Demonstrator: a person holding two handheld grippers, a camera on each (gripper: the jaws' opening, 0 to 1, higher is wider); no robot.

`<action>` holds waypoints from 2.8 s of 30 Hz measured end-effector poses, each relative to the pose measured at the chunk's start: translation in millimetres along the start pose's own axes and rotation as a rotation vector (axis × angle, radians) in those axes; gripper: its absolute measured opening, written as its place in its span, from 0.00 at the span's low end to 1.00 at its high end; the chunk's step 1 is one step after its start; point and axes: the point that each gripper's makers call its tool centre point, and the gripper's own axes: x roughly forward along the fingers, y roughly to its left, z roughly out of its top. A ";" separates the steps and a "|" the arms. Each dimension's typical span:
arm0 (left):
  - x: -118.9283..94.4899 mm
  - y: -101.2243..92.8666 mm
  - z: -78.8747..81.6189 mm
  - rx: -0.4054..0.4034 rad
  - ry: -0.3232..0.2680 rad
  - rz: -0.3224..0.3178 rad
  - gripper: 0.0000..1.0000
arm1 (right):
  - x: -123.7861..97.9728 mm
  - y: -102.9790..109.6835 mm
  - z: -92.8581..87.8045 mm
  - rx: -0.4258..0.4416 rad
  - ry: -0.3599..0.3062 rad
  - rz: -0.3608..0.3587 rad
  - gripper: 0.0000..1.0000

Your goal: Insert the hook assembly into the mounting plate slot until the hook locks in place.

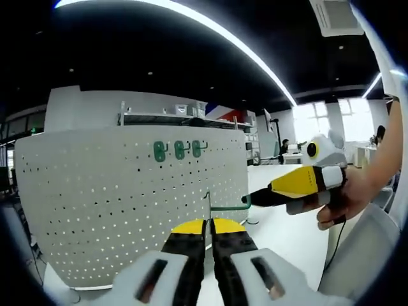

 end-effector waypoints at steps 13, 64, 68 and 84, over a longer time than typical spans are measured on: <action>2.4 -1.3 4.4 -0.005 -0.010 0.017 0.02 | 15.2 1.9 3.8 0.029 -0.024 -0.001 0.26; 6.8 -5.8 6.9 -0.028 -0.017 0.016 0.03 | 34.1 -0.5 -4.0 0.074 -0.039 -0.032 0.01; 6.7 -5.6 7.6 -0.012 -0.017 0.011 0.04 | 34.2 -0.3 -3.5 0.083 -0.040 -0.032 0.01; 6.0 -0.3 -8.3 -0.024 0.022 0.010 0.62 | 31.5 -4.7 -4.3 0.089 -0.033 -0.040 0.01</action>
